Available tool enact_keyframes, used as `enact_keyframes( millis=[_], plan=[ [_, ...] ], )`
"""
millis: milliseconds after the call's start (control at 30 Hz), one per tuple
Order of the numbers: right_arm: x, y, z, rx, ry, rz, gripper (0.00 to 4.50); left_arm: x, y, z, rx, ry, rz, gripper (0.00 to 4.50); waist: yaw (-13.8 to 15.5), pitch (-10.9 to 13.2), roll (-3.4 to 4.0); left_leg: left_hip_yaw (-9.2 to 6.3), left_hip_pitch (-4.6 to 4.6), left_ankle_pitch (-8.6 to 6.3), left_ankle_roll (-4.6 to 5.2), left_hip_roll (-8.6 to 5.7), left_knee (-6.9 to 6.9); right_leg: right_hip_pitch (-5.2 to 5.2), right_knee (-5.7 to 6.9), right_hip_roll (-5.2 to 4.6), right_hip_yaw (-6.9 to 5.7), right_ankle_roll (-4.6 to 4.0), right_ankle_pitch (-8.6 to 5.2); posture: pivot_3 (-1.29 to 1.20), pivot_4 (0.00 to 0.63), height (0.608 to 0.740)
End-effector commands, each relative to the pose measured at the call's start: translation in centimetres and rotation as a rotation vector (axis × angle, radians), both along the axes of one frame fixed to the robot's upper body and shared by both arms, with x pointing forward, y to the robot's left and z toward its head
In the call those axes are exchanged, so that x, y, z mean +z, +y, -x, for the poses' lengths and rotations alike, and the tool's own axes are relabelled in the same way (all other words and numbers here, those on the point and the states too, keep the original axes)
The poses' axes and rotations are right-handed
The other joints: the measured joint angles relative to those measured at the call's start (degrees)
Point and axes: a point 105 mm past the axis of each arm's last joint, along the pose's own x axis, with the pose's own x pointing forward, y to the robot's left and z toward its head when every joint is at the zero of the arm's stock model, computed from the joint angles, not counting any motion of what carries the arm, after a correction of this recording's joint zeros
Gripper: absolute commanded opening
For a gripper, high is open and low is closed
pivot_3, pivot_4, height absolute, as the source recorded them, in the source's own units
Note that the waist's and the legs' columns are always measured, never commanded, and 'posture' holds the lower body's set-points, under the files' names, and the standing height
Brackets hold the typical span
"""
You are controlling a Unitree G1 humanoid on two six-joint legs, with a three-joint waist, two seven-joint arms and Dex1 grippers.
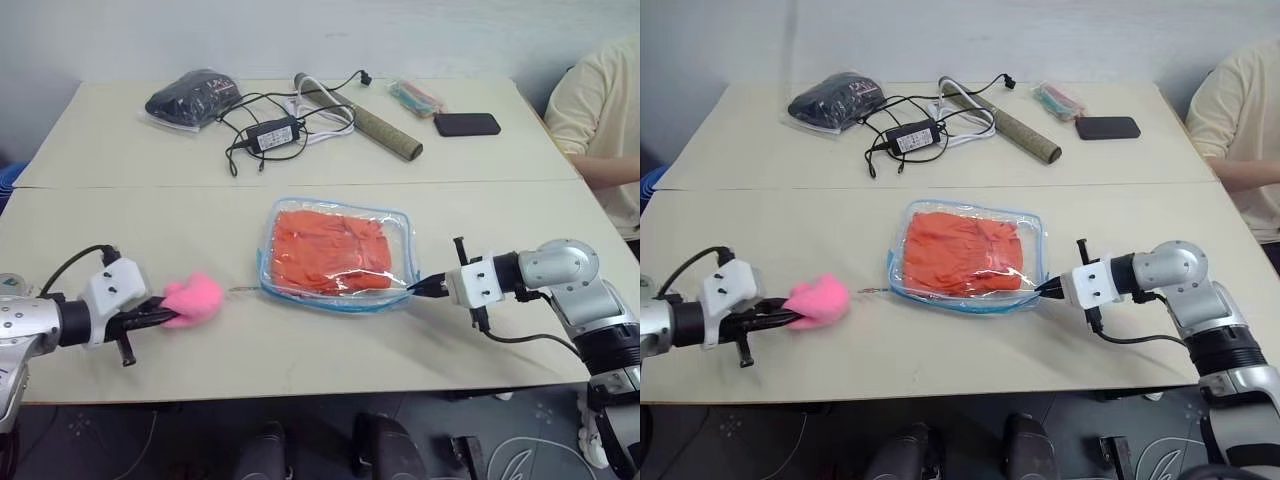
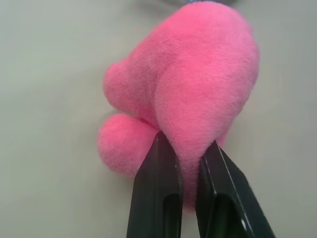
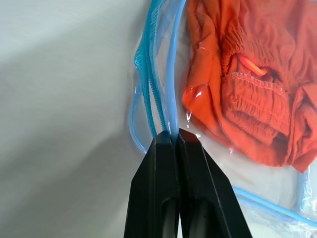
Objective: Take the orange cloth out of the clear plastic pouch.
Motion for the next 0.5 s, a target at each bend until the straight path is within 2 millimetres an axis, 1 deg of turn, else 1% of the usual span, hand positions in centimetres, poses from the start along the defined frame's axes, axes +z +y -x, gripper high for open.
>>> enact_keyframes(
  millis=[33,100,133,167,200,267,300,367,400,433,467,500],
  plan=[
    [0.7,0.4,-0.2,0.002,0.007,-0.040,0.00,0.6,-1.1,-0.2,-0.019,-0.037,0.030,0.01,-0.1,0.0,0.00,0.01,0.00,0.00,-0.01,0.01,0.00,-0.01,0.00,0.01,0.00,0.00,0.00,0.00,0.150,0.740],
    [0.5,0.7,-0.4,-0.016,0.036,-0.050,0.45,0.0,-2.4,0.0,-0.046,-0.003,0.077,0.01,-0.1,0.0,0.01,0.02,0.00,-0.01,-0.01,0.01,-0.01,-0.01,0.01,0.01,0.02,0.00,0.00,0.00,0.150,0.740],
    [0.3,0.7,-0.4,-0.015,0.047,-0.041,0.65,-0.3,-3.1,0.2,-0.061,0.021,0.108,0.36,-0.1,0.0,0.01,0.03,0.00,-0.01,-0.01,0.01,-0.01,-0.02,0.01,0.01,0.03,0.00,0.00,0.00,0.150,0.740],
    [0.2,0.6,-0.4,-0.020,0.056,-0.036,1.04,-0.7,-3.5,0.3,-0.072,0.038,0.123,0.79,-0.1,0.0,0.01,0.03,0.00,-0.01,-0.01,0.01,-0.01,-0.02,0.02,0.01,0.03,0.00,0.00,0.00,0.150,0.740],
    [0.2,0.5,-0.4,-0.032,0.063,-0.044,1.28,-1.0,-3.8,0.4,-0.078,0.048,0.121,0.97,-0.1,0.0,0.01,0.03,-0.01,-0.01,-0.01,0.01,-0.01,-0.03,0.02,0.01,0.03,0.00,0.00,0.00,0.150,0.740],
    [0.3,0.2,-0.3,-0.057,0.092,-0.071,2.00,-1.3,-3.9,0.3,-0.073,0.048,0.119,1.62,-0.1,0.0,0.01,0.03,-0.01,-0.01,-0.01,0.01,0.00,-0.03,0.02,0.01,0.03,0.00,0.00,0.00,0.150,0.740],
    [0.3,0.1,-0.1,-0.066,0.105,-0.080,2.28,-1.3,-3.9,0.3,-0.069,0.047,0.125,1.90,-0.1,0.0,0.01,0.02,-0.01,-0.01,-0.01,0.01,-0.01,-0.03,0.02,0.02,0.03,0.00,0.00,0.00,0.150,0.740],
    [0.6,-0.5,0.3,-0.101,0.134,-0.107,3.00,-1.0,-3.6,0.5,-0.062,0.049,0.144,2.53,0.0,0.0,0.01,0.02,0.00,-0.01,-0.01,0.01,-0.01,-0.03,0.02,0.01,0.03,0.00,0.00,0.00,0.150,0.740],
    [0.9,-0.7,0.5,-0.121,0.149,-0.126,3.26,-0.9,-3.4,0.9,-0.071,0.062,0.148,2.76,0.1,0.0,0.01,0.02,-0.01,-0.01,-0.01,0.01,-0.01,-0.03,0.01,0.00,0.03,0.00,0.00,0.00,0.150,0.740],
    [1.1,-1.0,0.7,-0.148,0.156,-0.145,3.65,-0.6,-3.1,1.3,-0.078,0.070,0.147,3.09,0.0,0.0,0.01,0.01,-0.03,-0.01,-0.01,0.01,-0.01,-0.04,0.00,-0.01,0.02,0.00,0.00,0.00,0.150,0.740],
    [1.4,-1.1,1.0,-0.170,0.159,-0.166,3.91,-0.2,-2.7,1.4,-0.075,0.070,0.144,3.33,0.0,0.0,0.02,0.02,-0.03,-0.02,-0.02,0.01,-0.01,-0.04,-0.01,0.00,0.03,0.00,0.00,0.00,0.150,0.740],
    [1.9,-1.0,1.5,-0.196,0.176,-0.207,4.32,0.4,-2.3,1.4,-0.070,0.067,0.139,3.64,0.1,0.0,0.02,0.02,-0.04,-0.03,-0.02,0.01,-0.02,-0.05,-0.01,-0.01,0.03,0.00,0.00,0.00,0.150,0.740]
  ],
)
